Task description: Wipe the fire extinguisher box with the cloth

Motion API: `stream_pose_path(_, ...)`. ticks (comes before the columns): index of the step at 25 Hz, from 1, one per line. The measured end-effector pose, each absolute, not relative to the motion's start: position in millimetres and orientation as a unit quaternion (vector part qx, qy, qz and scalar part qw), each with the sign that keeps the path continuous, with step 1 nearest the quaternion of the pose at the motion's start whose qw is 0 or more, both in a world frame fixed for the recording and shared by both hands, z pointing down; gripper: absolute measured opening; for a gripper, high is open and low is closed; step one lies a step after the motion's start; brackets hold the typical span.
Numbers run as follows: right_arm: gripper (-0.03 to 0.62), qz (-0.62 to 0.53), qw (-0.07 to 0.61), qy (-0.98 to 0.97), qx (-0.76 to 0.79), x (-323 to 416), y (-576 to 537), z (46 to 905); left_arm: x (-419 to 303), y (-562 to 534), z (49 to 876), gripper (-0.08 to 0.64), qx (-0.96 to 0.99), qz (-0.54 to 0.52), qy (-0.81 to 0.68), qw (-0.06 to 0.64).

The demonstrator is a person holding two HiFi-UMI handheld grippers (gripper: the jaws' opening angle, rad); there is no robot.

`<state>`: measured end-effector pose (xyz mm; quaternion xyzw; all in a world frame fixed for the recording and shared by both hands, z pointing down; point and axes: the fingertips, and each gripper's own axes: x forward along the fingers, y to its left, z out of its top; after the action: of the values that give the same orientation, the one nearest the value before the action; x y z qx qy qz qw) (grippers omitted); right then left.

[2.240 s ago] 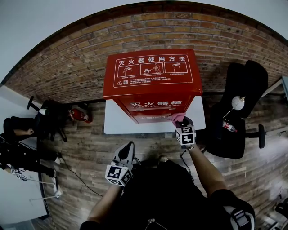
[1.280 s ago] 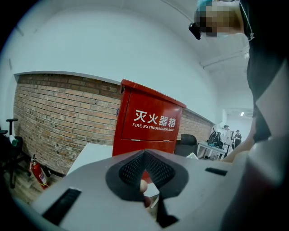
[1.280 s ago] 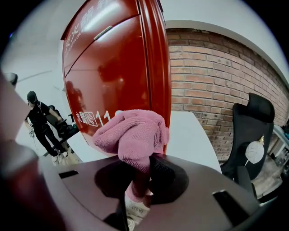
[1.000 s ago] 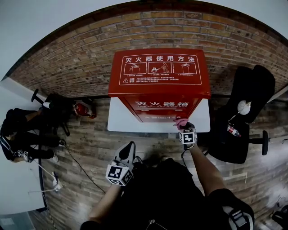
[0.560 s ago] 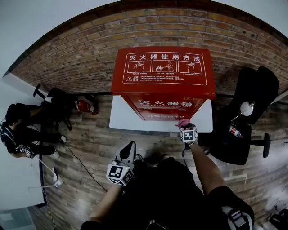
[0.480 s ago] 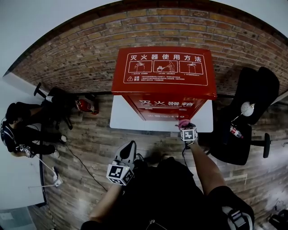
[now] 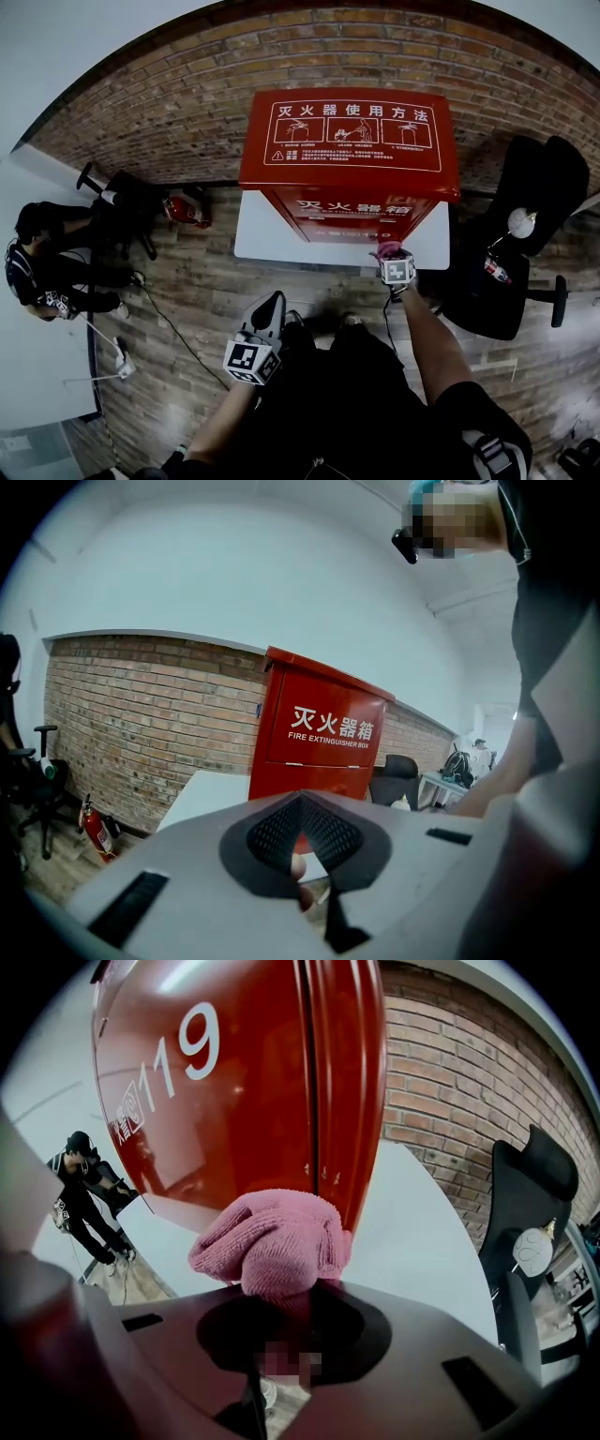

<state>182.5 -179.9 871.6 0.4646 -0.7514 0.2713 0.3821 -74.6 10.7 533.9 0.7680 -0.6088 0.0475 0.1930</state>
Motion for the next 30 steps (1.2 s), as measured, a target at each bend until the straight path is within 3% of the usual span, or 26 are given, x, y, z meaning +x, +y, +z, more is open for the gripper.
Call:
stream_pose_path(10,0.086,0.267,0.320,-0.770,0.483,179,-157,816,-65,13,527,0.021,0.795,0.052,-0.573,0.192)
stream_pose_path(30,0.080,0.117,0.117,-0.832,0.530,109,-29,528,-103,46,471,0.021,0.865,0.000,-0.483,0.140)
